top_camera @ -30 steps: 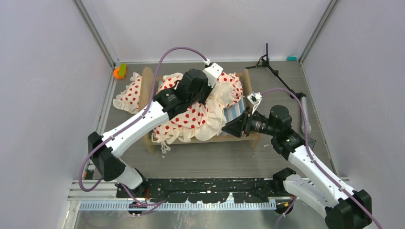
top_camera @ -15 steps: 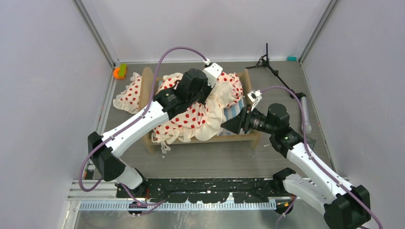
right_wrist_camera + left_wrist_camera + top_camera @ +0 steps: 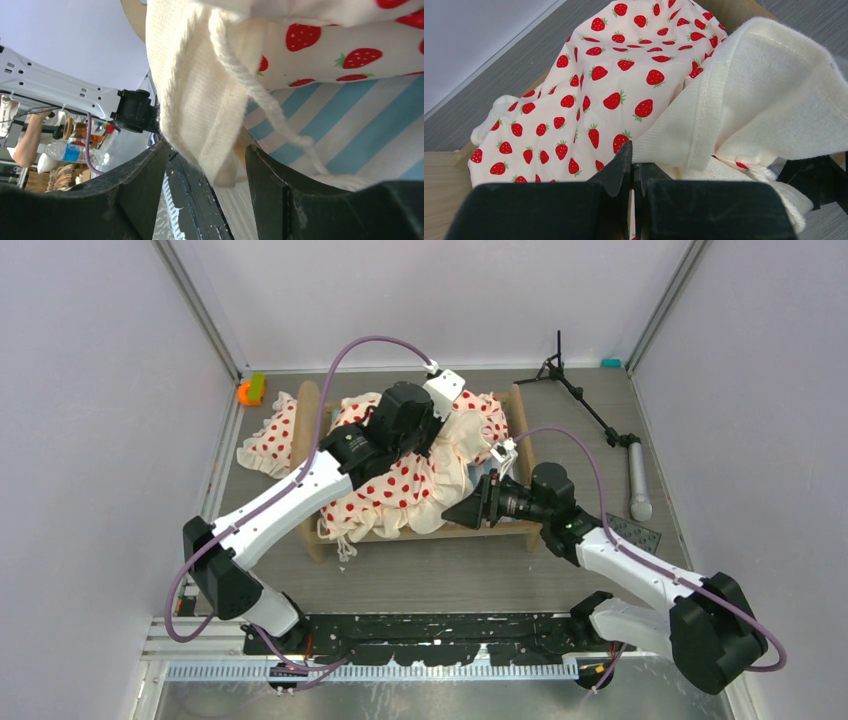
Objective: Set up the pet bed
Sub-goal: Cross the ropes on the bed frame.
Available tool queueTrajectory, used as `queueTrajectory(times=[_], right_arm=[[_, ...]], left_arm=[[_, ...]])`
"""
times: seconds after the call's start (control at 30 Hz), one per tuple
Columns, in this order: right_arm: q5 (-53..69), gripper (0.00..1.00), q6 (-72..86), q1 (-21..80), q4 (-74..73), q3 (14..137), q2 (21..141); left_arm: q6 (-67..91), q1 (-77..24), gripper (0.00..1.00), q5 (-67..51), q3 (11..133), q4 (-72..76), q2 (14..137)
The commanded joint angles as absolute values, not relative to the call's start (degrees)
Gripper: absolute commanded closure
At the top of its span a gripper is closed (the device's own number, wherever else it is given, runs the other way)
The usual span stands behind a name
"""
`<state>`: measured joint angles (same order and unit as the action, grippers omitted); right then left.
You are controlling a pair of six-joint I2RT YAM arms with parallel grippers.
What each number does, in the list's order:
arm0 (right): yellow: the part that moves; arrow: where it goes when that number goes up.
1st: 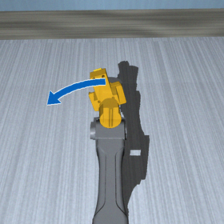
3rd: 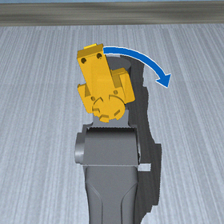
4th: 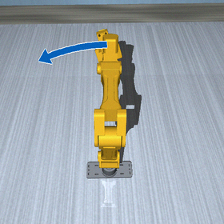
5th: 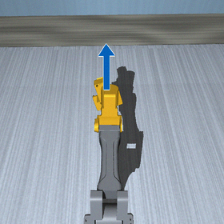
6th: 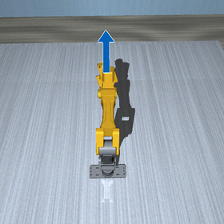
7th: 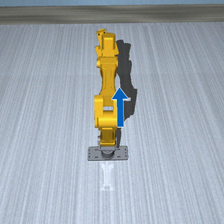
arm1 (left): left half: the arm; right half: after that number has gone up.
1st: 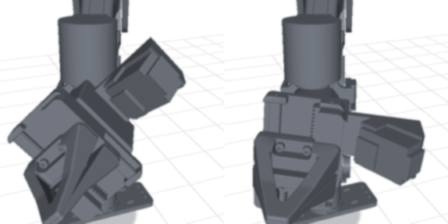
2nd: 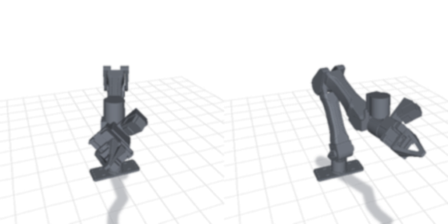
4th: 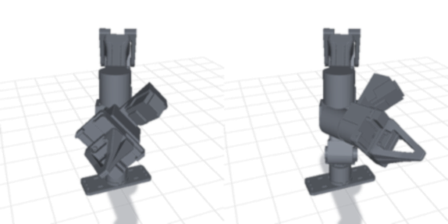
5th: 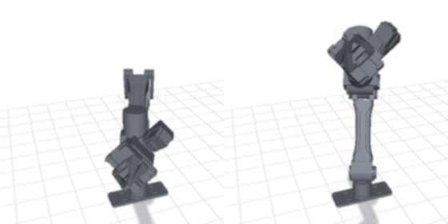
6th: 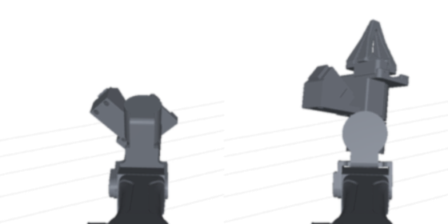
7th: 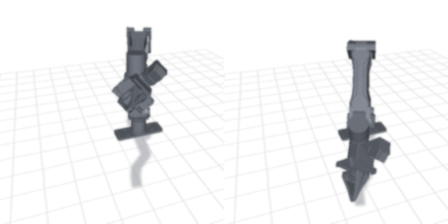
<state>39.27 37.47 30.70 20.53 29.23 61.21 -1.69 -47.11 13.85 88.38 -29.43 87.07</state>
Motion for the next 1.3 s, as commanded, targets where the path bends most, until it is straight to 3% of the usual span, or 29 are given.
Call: queueTrajectory(times=[0.0,0.33,0.6,0.97,1.27], right_arm=[[37.63,0.36,36.73,32.75,29.93,28.29,63.20],[38.87,0.38,38.74,35.82,40.83,25.47,67.08],[42.85,0.40,36.09,40.47,29.95,26.24,58.59],[45.15,0.41,35.80,45.40,26.33,25.58,56.00],[32.46,0.40,29.80,47.54,15.73,25.40,53.27]], left_arm=[[-1.26,-46.67,1.00,13.65,91.05,-27.49,86.68],[-1.19,-46.41,1.00,13.46,91.13,-27.32,86.85],[-1.19,-46.23,1.00,13.35,91.29,-27.33,86.92],[-1.11,-46.08,1.00,13.36,90.96,-27.28,86.68],[-0.76,-46.05,1.00,13.36,90.09,-27.14,86.62]])
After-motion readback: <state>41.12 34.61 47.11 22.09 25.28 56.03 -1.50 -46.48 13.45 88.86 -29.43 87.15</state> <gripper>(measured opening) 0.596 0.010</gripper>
